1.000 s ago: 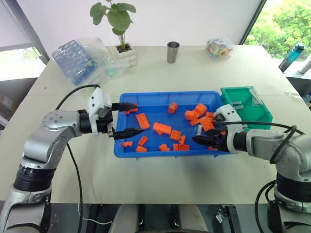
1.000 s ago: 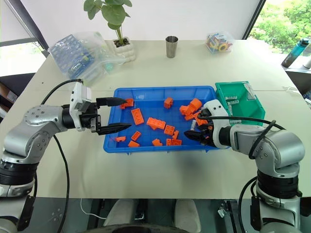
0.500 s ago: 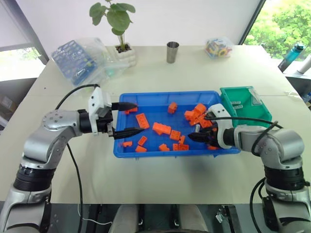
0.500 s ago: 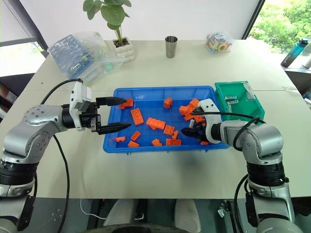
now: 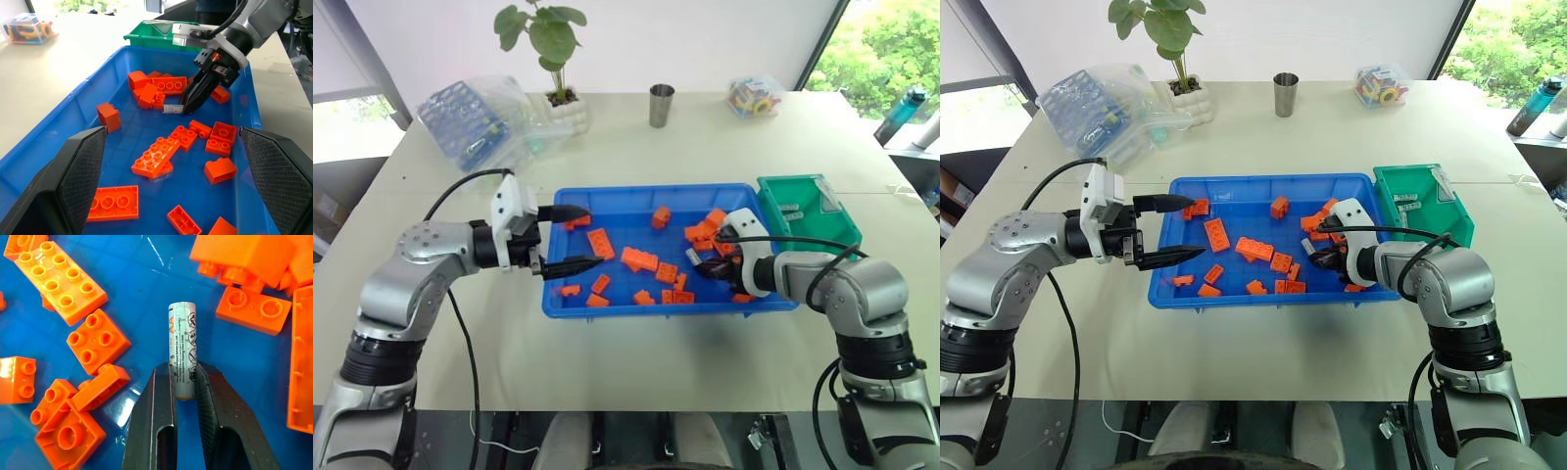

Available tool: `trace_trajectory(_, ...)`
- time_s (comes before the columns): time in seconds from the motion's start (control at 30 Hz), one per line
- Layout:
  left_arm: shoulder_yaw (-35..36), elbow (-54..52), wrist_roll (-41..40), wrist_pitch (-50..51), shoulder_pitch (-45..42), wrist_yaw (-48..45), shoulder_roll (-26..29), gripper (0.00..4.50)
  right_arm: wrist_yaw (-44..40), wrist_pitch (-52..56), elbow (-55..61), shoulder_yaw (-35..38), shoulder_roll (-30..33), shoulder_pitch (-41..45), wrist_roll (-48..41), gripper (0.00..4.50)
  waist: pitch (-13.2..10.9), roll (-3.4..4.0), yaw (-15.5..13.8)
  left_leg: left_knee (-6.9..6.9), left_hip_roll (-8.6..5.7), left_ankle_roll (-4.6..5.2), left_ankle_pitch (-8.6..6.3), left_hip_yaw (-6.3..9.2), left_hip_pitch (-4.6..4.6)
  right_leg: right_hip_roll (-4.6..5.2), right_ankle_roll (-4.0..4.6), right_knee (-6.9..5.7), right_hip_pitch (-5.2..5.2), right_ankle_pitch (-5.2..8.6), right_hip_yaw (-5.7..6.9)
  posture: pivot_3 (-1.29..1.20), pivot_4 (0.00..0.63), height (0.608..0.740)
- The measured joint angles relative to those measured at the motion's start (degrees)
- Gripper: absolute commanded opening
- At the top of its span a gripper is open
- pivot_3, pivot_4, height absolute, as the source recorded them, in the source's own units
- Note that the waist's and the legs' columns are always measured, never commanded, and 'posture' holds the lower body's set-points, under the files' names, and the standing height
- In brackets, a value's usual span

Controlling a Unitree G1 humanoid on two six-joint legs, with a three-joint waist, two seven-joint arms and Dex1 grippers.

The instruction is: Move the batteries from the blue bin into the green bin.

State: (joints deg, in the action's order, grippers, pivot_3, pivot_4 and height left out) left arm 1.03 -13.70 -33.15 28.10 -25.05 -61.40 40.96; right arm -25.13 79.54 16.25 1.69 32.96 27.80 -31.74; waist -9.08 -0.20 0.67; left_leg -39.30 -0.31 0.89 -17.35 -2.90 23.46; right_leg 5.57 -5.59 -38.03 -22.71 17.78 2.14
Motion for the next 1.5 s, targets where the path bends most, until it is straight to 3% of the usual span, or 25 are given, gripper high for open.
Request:
trace_trajectory(0.23,0.0,0.1,0.0,-0.1,0.0,-0.5,0.0,4.50,-0.7,5.5,3.8,5.8,1.5,4.6,-3.1,0.03,0.0,0.01,0.0,0.00,0.00,0.00,0.00,-0.01,0.01,0.00,0.00,0.00,-0.03,0.00,0.00,0.00,0.150,0.716)
trace_trajectory(0.37,0.0,0.2,0.0,-0.4,0.0,-0.6,-0.5,4.50,-2.3,7.2,2.1,13.5,10.0,14.2,-4.3,0.03,0.0,0.01,-0.3,0.00,-0.02,0.03,-0.02,0.06,0.04,0.03,0.00,0.02,0.00,0.00,0.05,0.00,0.150,0.716)
trace_trajectory(0.53,-0.2,0.8,0.2,-1.1,-0.3,-0.8,-1.3,4.50,-3.9,3.3,-4.5,14.8,17.6,12.5,-1.9,0.03,0.0,-0.06,0.0,0.01,-0.03,0.10,-0.06,-0.02,0.04,0.06,0.00,0.08,0.03,0.00,0.04,0.00,0.150,0.716)
trace_trajectory(0.8,-0.7,2.4,0.7,-1.9,-2.2,-1.2,-2.4,4.50,-5.5,-9.0,-11.6,10.3,22.3,4.5,4.8,3.84,0.0,-0.05,0.1,0.01,0.00,0.07,-0.04,-0.07,0.03,0.03,0.00,0.06,0.00,0.00,0.00,0.00,0.150,0.716)
trace_trajectory(1.0,0.2,4.1,0.0,-1.3,-3.2,-1.3,-2.2,4.50,-12.8,-21.9,-11.0,12.3,25.5,0.5,5.9,3.84,0.0,-0.03,-0.1,0.00,0.00,0.07,-0.04,-0.07,0.03,0.02,-0.01,0.07,0.01,0.00,0.01,0.00,0.150,0.716)
trace_trajectory(1.13,0.8,5.3,0.0,-1.1,-4.1,-2.3,-0.6,4.50,-25.6,-34.4,-10.4,19.1,30.3,-7.5,5.1,3.84,0.0,-0.06,-0.6,0.00,-0.02,0.11,-0.06,-0.05,0.01,0.02,-0.01,0.11,0.07,0.00,0.03,0.00,0.150,0.716)
trace_trajectory(1.27,1.7,7.7,0.0,-1.2,-4.9,-4.3,1.6,4.50,-37.9,-48.9,-16.8,23.8,35.0,-17.0,8.0,3.84,0.0,-0.07,-0.9,-0.03,-0.01,0.11,-0.06,-0.08,-0.08,0.02,-0.01,0.17,0.18,0.00,0.03,0.00,0.150,0.716)
trace_trajectory(1.5,3.0,14.2,0.1,-1.5,-7.6,-9.7,6.8,4.50,-48.2,-56.2,-24.6,28.0,36.1,-20.3,7.9,3.84,0.0,-0.05,-0.6,-0.05,0.06,0.06,-0.03,-0.10,-0.12,-0.04,-0.01,0.14,0.18,0.00,0.04,0.00,0.150,0.716)
